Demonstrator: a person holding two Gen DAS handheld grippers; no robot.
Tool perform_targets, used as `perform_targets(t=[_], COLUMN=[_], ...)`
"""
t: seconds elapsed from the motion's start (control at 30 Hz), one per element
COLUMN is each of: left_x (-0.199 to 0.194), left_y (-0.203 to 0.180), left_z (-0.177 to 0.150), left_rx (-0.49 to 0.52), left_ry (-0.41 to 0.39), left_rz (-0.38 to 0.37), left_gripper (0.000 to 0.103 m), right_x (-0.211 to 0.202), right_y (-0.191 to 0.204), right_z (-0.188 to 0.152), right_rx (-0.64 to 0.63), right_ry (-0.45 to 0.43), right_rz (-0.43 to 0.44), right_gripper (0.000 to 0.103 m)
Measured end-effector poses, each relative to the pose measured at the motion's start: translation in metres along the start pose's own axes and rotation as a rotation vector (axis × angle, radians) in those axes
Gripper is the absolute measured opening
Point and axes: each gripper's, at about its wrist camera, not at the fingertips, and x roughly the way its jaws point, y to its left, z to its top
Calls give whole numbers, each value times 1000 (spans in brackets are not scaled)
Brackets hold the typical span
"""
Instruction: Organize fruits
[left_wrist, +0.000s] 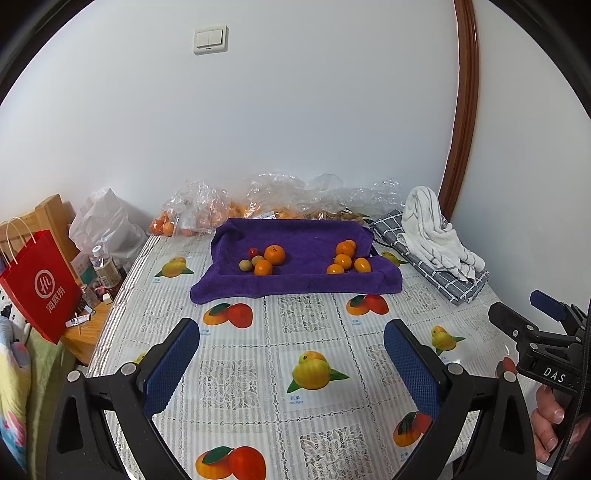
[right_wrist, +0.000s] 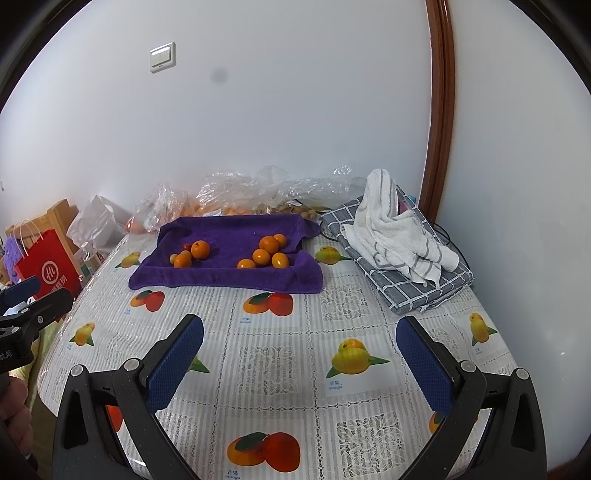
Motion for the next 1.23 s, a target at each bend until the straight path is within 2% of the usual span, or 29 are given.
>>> perform_targets(t=[1.23], left_x=[-2], left_y=[-2], left_z=[3], left_rx=[0], left_ry=[-16], left_rz=[-7], left_gripper=[101], right_x=[5], right_y=[5], right_z=[1], right_rx=[21], right_ry=[5], right_rz=[16], right_gripper=[103])
